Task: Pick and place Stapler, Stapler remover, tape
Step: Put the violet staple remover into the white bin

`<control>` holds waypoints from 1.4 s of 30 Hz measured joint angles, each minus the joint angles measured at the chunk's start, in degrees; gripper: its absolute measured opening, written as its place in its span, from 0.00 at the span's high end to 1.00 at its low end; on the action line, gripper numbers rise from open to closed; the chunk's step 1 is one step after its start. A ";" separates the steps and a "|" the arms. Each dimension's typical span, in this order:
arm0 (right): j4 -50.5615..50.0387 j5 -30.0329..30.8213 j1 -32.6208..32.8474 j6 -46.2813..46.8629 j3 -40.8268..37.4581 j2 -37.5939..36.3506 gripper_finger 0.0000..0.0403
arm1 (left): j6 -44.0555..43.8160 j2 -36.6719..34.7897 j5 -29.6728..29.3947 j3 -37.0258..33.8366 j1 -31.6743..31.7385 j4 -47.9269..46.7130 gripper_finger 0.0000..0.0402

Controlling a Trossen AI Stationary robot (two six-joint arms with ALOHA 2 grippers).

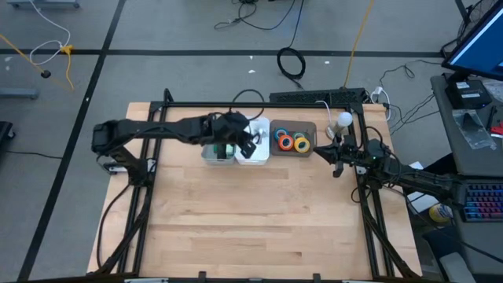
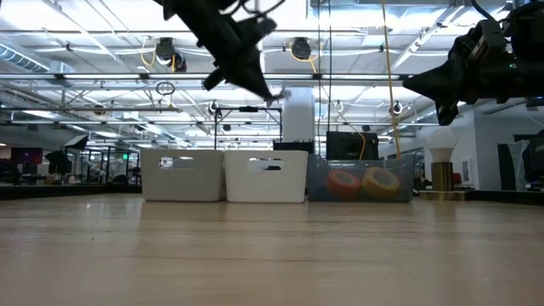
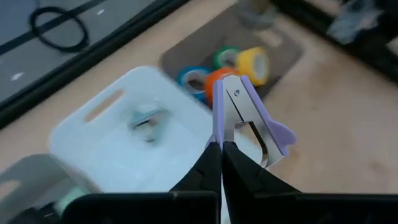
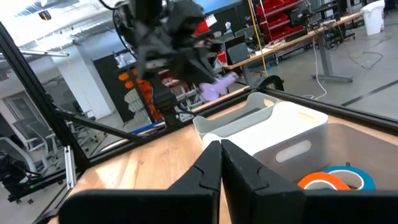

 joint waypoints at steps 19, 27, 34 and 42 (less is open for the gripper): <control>-0.30 0.00 0.00 -0.07 0.00 0.21 0.99 | 3.34 14.95 6.13 0.02 6.30 -2.61 1.00; -0.30 -0.02 0.01 -0.01 -0.01 0.21 0.99 | 2.86 17.73 7.04 0.07 6.30 -2.53 1.00; -0.30 0.00 0.02 0.00 -0.01 0.21 0.99 | 2.74 17.73 7.11 0.07 6.53 -2.48 0.99; -0.31 -0.01 0.01 0.05 -0.01 0.21 0.99 | 2.77 17.70 7.57 0.07 6.59 -0.81 0.96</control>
